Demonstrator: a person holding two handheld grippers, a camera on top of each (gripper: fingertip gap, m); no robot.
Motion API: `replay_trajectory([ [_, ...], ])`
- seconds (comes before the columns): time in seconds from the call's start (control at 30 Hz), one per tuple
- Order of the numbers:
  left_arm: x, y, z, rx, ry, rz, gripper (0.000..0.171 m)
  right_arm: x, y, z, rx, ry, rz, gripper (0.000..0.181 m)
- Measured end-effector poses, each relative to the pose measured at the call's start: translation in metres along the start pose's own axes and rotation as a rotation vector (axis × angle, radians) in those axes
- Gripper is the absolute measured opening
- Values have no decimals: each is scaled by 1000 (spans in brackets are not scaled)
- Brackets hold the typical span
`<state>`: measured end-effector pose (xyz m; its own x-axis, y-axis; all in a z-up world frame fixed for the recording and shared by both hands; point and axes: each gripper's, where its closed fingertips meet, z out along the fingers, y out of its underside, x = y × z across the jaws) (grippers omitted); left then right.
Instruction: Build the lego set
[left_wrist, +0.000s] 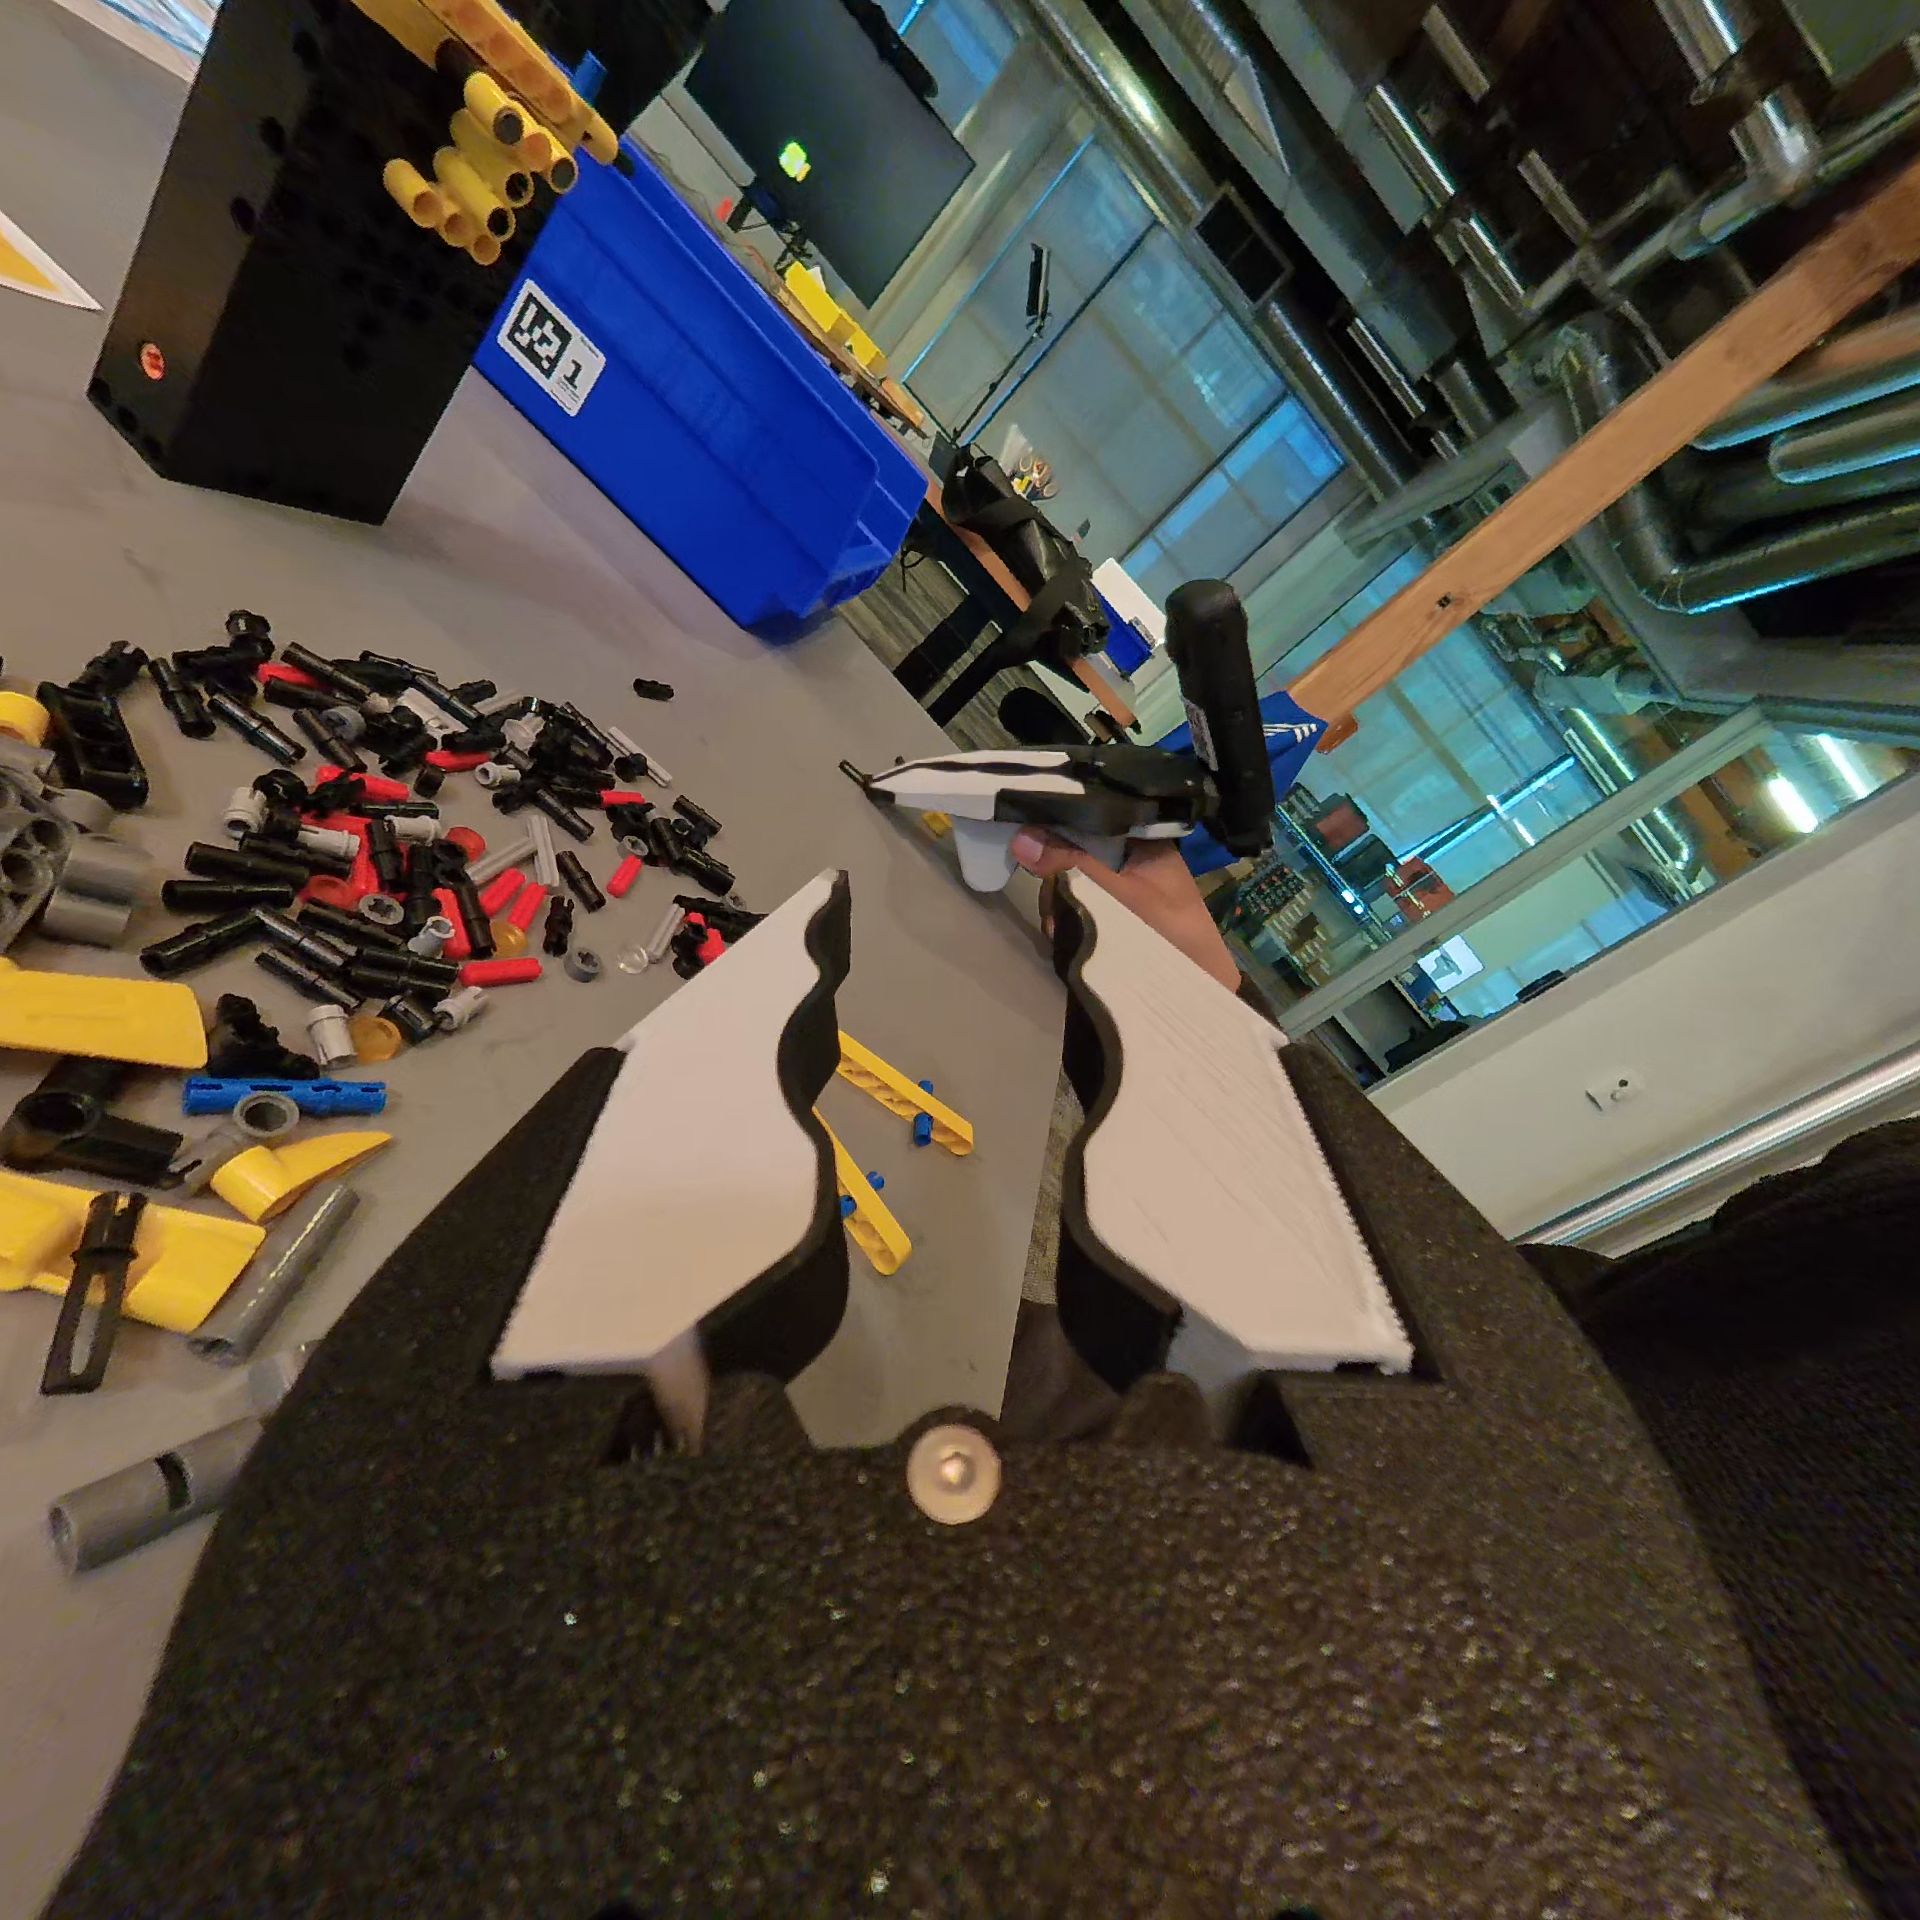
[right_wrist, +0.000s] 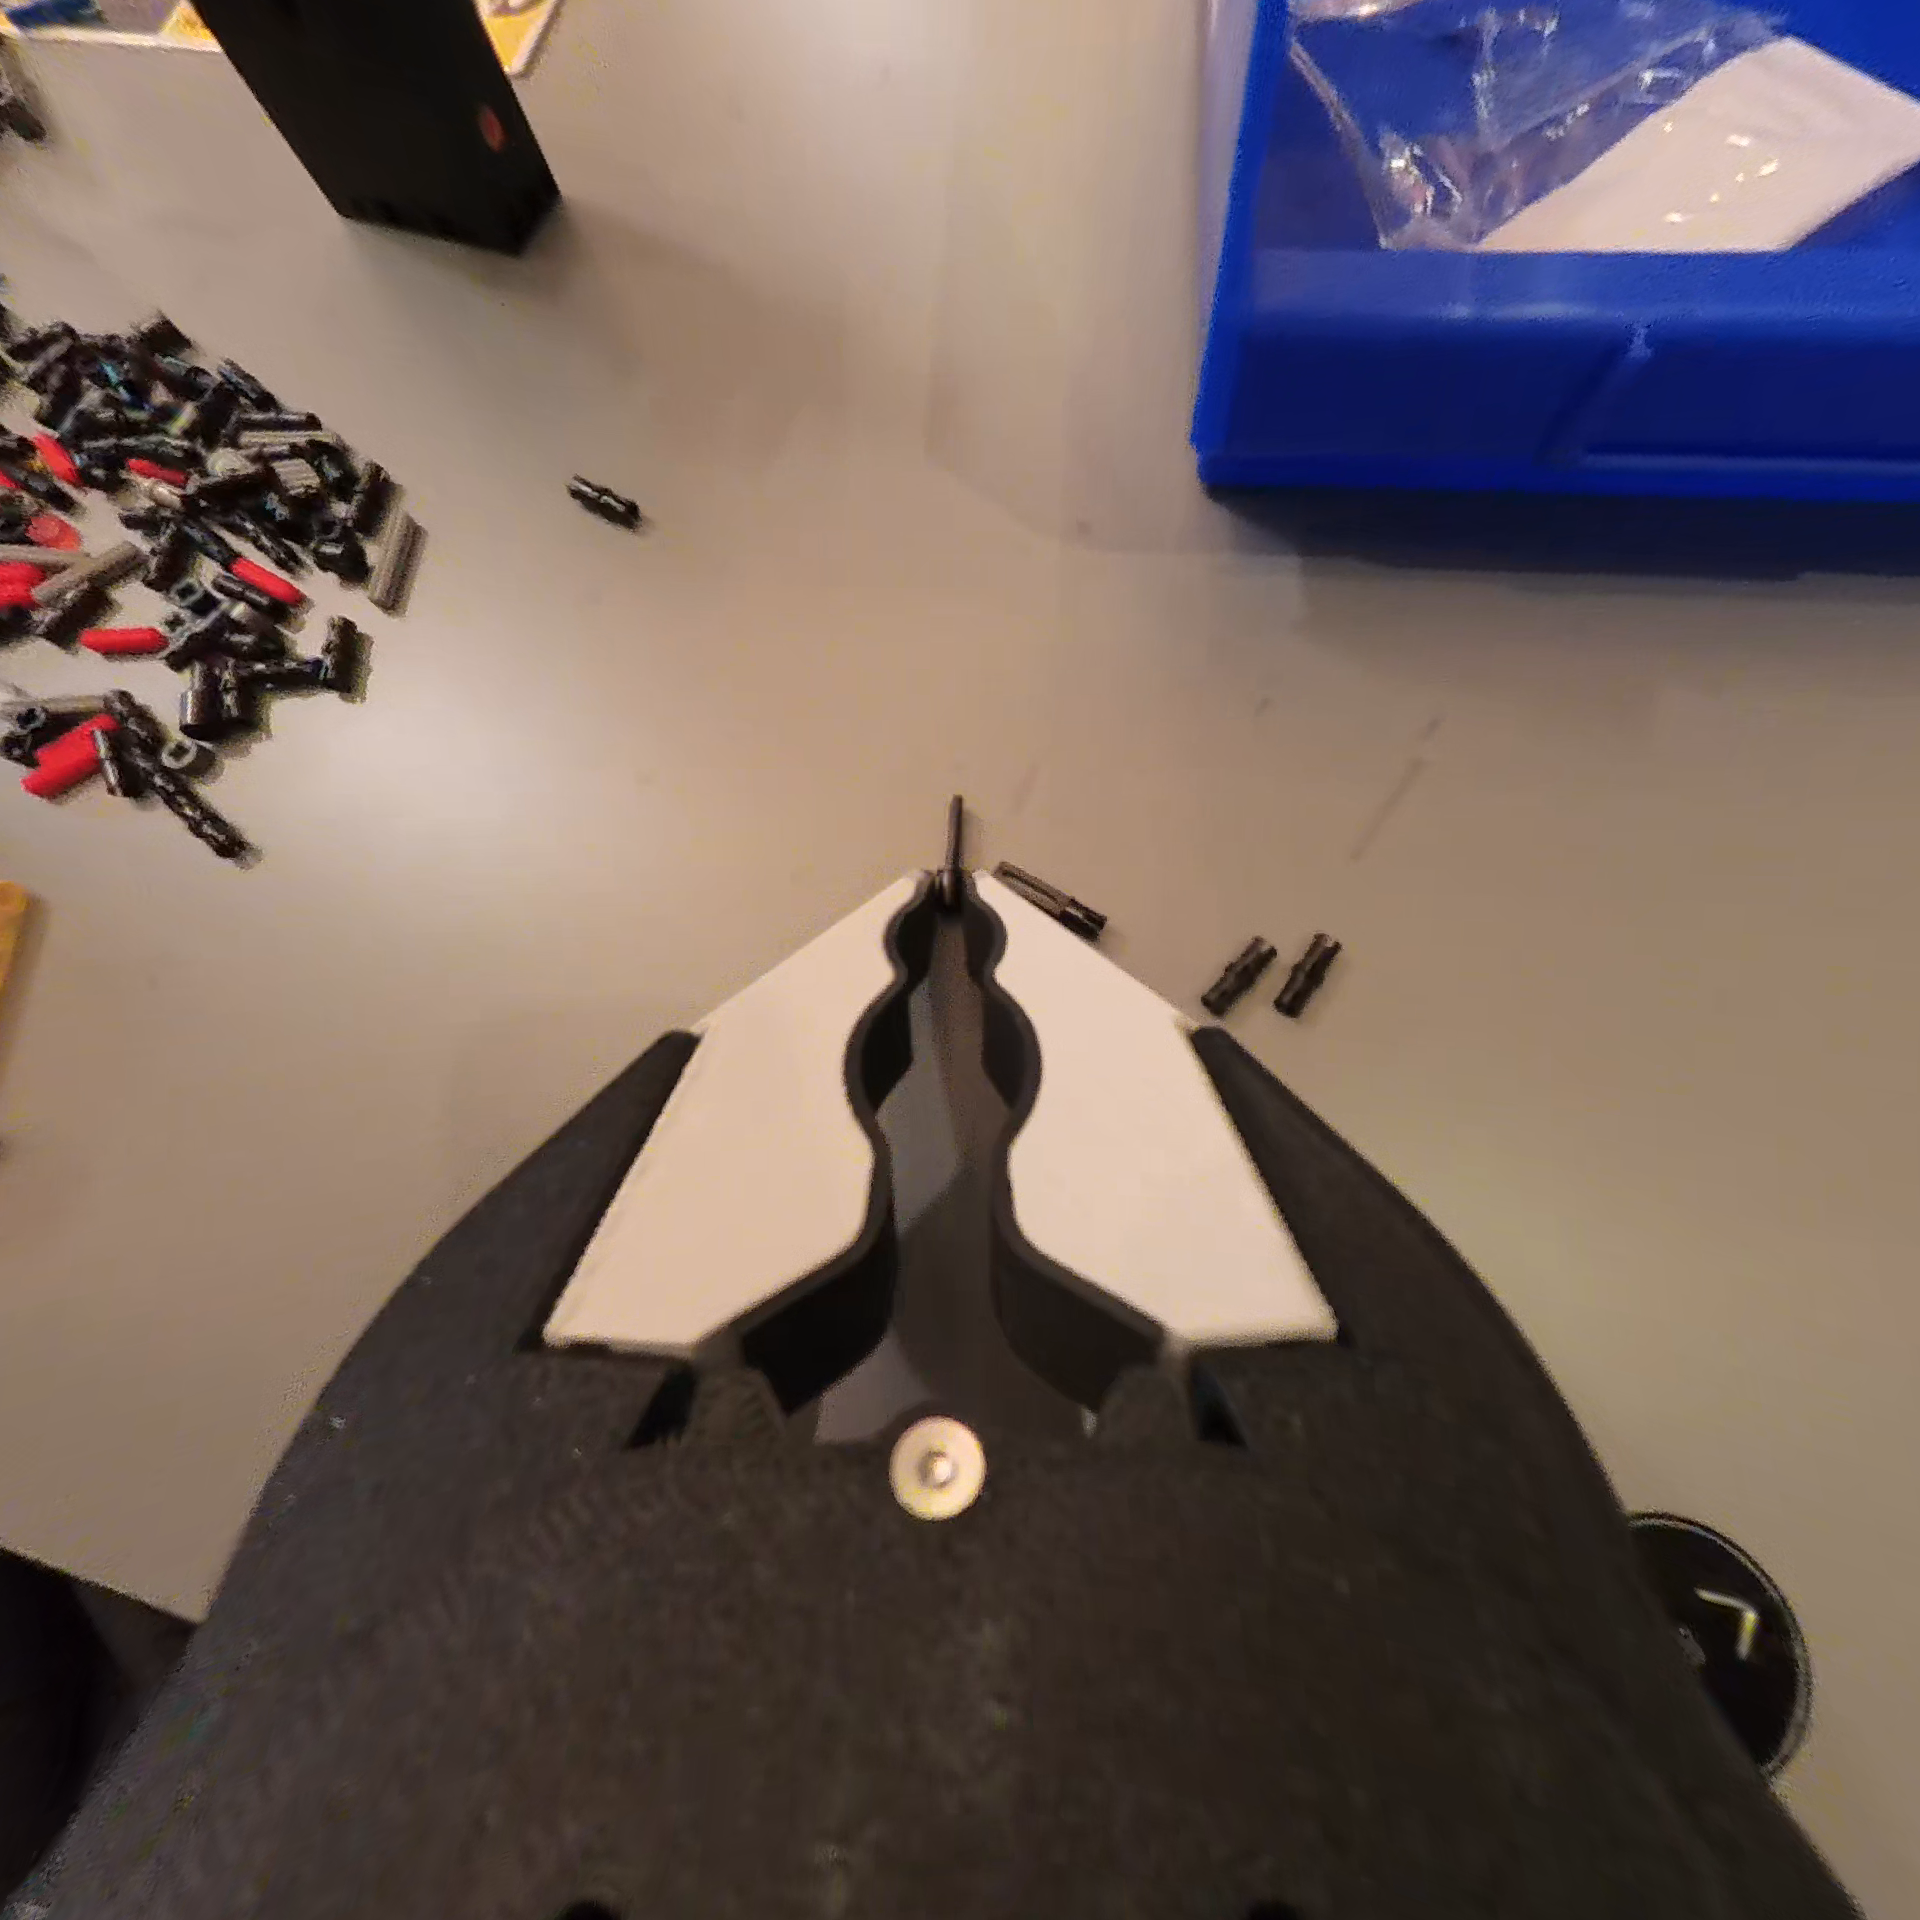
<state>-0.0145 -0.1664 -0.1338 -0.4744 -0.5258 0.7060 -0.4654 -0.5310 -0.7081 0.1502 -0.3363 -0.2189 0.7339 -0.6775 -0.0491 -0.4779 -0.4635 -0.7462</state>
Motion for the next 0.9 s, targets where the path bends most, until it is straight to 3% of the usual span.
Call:
replay_trajectory([
  [0.2, 0, 0, 0, -2, 0, -2, 39, -2, 0, -1, 9, -1, -27, 5],
  [0.3, 1, 0, 0, 2, 3, 5, 39, -16, -15, -13, 110, -42, -79, 4],
  [0.43, 7, 0, 1, -1, 11, 54, 38, -95, -44, -62, 377, -326, -245, 4],
  [0.53, 16, 10, 14, -69, 30, 47, 38, -155, -42, -98, 496, -489, -401, 4],
  [0.7, 60, 33, 34, -172, 241, -21, 38, -200, -23, -116, 424, -766, -355, 4],
  [0.8, 65, 41, 36, -204, 268, -3, 36, -204, -19, -118, 406, -813, -340, 4],
  [0.9, 62, 40, 34, -199, 263, -2, 20, -203, -16, -114, 388, -813, -342, 4],
])
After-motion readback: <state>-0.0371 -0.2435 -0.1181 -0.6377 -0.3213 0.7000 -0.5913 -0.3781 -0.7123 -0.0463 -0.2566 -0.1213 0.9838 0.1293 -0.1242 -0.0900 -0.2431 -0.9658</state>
